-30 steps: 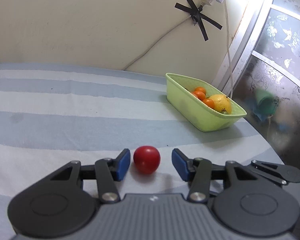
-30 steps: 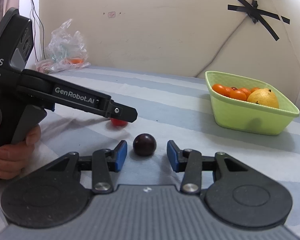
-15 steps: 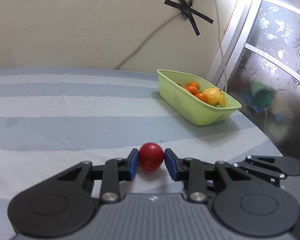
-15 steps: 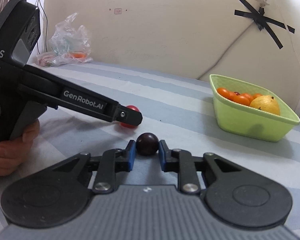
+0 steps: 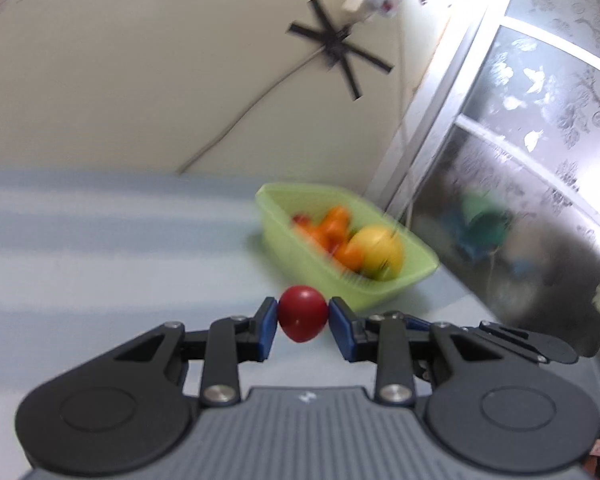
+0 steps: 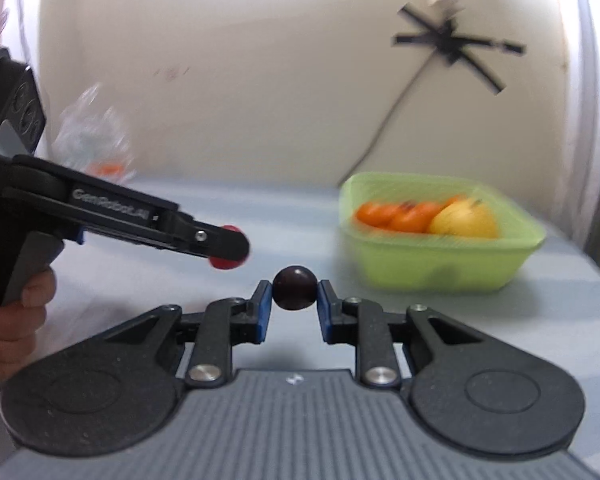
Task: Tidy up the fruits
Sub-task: 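Carry the red and dark tomatoes into the green basket and open both tools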
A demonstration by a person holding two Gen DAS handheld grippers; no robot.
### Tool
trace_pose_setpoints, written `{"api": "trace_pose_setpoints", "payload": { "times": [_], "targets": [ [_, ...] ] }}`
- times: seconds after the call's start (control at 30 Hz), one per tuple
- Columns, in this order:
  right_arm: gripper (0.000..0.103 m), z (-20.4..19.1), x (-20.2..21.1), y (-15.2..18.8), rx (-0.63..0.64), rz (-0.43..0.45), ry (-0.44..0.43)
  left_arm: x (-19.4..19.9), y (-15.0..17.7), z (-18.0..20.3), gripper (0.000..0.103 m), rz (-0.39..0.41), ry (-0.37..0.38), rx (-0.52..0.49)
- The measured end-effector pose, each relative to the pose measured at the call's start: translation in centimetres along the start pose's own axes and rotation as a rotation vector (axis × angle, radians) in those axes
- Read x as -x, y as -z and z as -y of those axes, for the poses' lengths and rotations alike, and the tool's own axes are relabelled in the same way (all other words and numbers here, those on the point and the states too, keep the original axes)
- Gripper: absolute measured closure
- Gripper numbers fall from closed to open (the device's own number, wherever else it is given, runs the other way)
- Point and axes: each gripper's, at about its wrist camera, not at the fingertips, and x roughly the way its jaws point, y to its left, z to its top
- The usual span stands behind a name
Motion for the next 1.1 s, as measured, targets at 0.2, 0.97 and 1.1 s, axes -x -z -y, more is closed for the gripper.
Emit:
{"api": "trace_pose_setpoints", "payload": {
  "times": [0.2, 0.97, 1.1],
  "targets": [
    [0.076, 3.7, -1.1, -2.8, -0.006, 0.077, 0.093, -5.1, -4.1, 2.2, 0.074, -0.016, -0.001, -0.017],
    [0.053, 4.2, 0.9, -0.8, -0.169, 0.127, 0.145, -2.7, -2.7, 5.3, 0.047, 0.031, -0.223, -0.066],
    [0.051, 3.5, 2.5, 0.7, -0.244, 0.109, 0.159, -0.6, 0.7, 6.3, 0.043, 0.027, -0.322, -0.077]
  ]
}}
